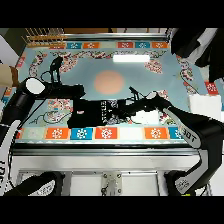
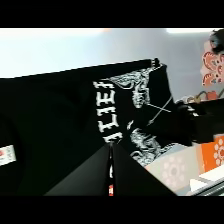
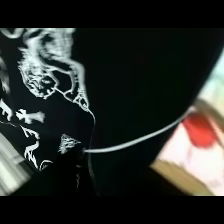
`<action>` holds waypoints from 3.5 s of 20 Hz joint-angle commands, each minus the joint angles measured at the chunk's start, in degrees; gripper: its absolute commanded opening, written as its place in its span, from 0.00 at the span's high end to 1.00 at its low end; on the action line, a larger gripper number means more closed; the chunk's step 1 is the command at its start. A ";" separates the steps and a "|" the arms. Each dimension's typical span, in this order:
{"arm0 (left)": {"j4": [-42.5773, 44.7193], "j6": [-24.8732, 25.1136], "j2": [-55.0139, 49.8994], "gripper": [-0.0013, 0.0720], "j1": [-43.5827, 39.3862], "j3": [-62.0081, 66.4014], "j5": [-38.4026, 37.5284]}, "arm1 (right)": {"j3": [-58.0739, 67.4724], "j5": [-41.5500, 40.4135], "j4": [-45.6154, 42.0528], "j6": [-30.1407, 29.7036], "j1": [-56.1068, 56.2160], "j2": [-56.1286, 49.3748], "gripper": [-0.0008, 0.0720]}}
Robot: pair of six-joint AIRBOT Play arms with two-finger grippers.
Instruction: Fold the clothes and pants, and hang the long-sleeved shirts on hangers.
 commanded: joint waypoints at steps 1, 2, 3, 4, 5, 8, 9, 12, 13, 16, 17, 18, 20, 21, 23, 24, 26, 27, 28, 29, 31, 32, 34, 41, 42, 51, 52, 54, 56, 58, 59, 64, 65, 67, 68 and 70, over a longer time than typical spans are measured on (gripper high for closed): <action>-0.07 -0.09 0.02 0.97 -0.13 -0.04 -0.61 | 3.54 -0.74 5.95 -5.09 3.19 -1.86 0.95; -0.07 -0.07 0.02 0.97 -0.13 -0.04 -0.76 | 4.24 -0.44 5.51 -5.49 3.02 -1.46 0.97; -0.04 -0.07 0.02 0.97 -0.13 -0.04 -1.05 | 4.96 -0.13 4.13 -5.38 2.36 -0.68 0.97; -0.04 -0.07 0.02 0.97 -0.13 -0.04 -1.25 | 5.73 -0.02 1.53 -4.09 1.03 0.79 0.97; -0.04 -0.07 0.02 0.97 -0.13 -0.04 -1.33 | 6.62 -0.04 -2.78 -1.42 -1.07 3.08 0.97; -0.04 -0.07 0.02 0.97 -0.13 -0.04 -1.33 | 9.05 0.61 -16.68 7.15 -10.86 11.67 0.97; -0.04 -0.07 0.02 0.97 -0.13 -0.04 -1.33 | 9.57 0.63 -20.65 9.55 -15.17 14.91 0.97; -0.04 -0.07 0.02 0.97 -0.13 -0.04 -1.31 | 9.88 0.68 -26.05 11.15 -28.76 22.91 0.97; -0.04 -0.07 0.02 0.97 -0.13 -0.04 -1.33 | 9.88 0.70 -26.01 11.15 -33.00 24.70 0.97; -0.04 -0.07 0.02 0.97 -0.15 -0.04 -1.36 | 9.88 0.61 -26.01 11.13 -45.20 28.26 0.97; -0.07 -0.07 0.02 0.97 -0.15 -0.04 -1.38 | 9.88 0.63 -26.01 11.15 -48.52 28.72 0.97; -0.07 -0.07 0.02 0.97 -0.15 -0.04 -1.55 | 9.86 0.76 -26.01 11.17 -51.78 29.09 0.97; -0.07 -0.07 0.02 0.97 -0.15 -0.04 -2.05 | 9.86 0.83 -26.01 12.00 -56.83 29.59 0.97; -0.07 -0.07 0.02 0.97 -0.15 -0.04 -2.34 | 9.86 0.83 -26.01 12.92 -58.69 29.88 0.97; -0.07 -0.07 0.02 0.97 -0.15 -0.04 -2.67 | 9.86 0.83 -25.99 13.51 -61.11 30.73 0.97; -0.07 -0.07 0.02 0.97 -0.15 -0.04 -2.64 | 9.86 0.79 -26.03 13.49 -61.55 31.50 0.97; -0.07 -0.07 0.02 0.97 -0.15 -0.04 -2.62 | 9.86 0.74 -27.08 13.57 -61.55 33.62 0.97; -0.07 -0.07 0.02 0.97 -0.15 -0.04 -2.67 | 9.86 0.76 -28.65 14.82 -61.44 34.91 0.97; -0.04 -0.07 0.02 0.97 -0.15 -0.04 -2.64 | 9.73 0.85 -32.52 17.94 -61.31 36.94 0.97; -0.07 -0.07 0.02 0.97 -0.15 -0.04 -2.67 | 9.29 1.75 -38.01 21.07 -61.31 39.10 0.97; -0.07 -0.07 0.02 0.97 -0.15 -0.04 -2.64 | 7.82 5.18 -45.79 23.69 -61.31 41.44 0.97; -0.04 -0.07 0.02 0.97 -0.15 -0.04 -2.64 | 6.34 6.51 -48.46 24.74 -61.31 42.42 0.97; -0.04 -0.04 0.02 0.97 -0.15 -0.04 -2.73 | 1.18 7.45 -52.52 27.36 -61.31 45.05 0.97; -0.02 -0.02 0.02 0.97 -0.15 -0.04 -4.52 | -17.97 10.14 -58.45 28.48 -61.33 52.06 0.96; -0.02 -0.02 0.02 0.97 -0.15 -0.04 -4.57 | -19.02 10.88 -58.82 28.46 -61.33 52.28 0.95; -0.04 -0.04 0.02 0.97 -0.15 -0.04 -4.55 | -15.19 4.70 -40.57 18.84 -51.69 56.89 0.10; -0.04 -0.04 0.02 0.97 -0.15 -0.04 -4.57 | -15.21 4.68 -34.82 15.91 -47.23 57.31 0.10; -0.04 -0.04 0.02 0.97 -0.15 -0.04 -4.48 | -15.32 4.85 -28.57 13.14 -37.09 57.22 0.10; -0.02 -0.07 0.02 0.97 -0.13 -0.04 -4.55 | -15.34 4.63 -28.50 13.09 -26.53 57.09 0.10; -0.04 -0.04 0.02 0.97 -0.13 -0.04 -4.52 | -15.34 4.68 -28.87 11.45 -18.25 56.83 0.43; -0.07 -0.04 0.02 0.97 -0.15 -0.04 -4.50 | -15.34 4.68 -29.07 10.23 -15.10 56.83 0.74; -0.04 -0.04 0.02 0.97 -0.13 -0.04 -3.93 | -15.34 6.62 -28.87 8.24 -9.77 56.85 0.97; -0.04 -0.04 0.02 0.97 -0.13 -0.04 -3.96 | -15.34 6.60 -28.89 8.24 -9.79 56.85 0.97; -0.04 -0.04 0.02 0.97 -0.13 -0.04 -3.93 | -15.34 6.60 -28.89 8.24 -9.79 56.83 0.97; -0.04 -0.04 0.02 0.97 -0.13 -0.04 -3.93 | -15.34 6.60 -28.89 8.22 -9.79 56.83 0.97; -0.04 -0.04 0.02 0.97 -0.13 -0.04 -3.93 | -15.34 6.60 -28.89 8.24 -9.79 56.85 0.97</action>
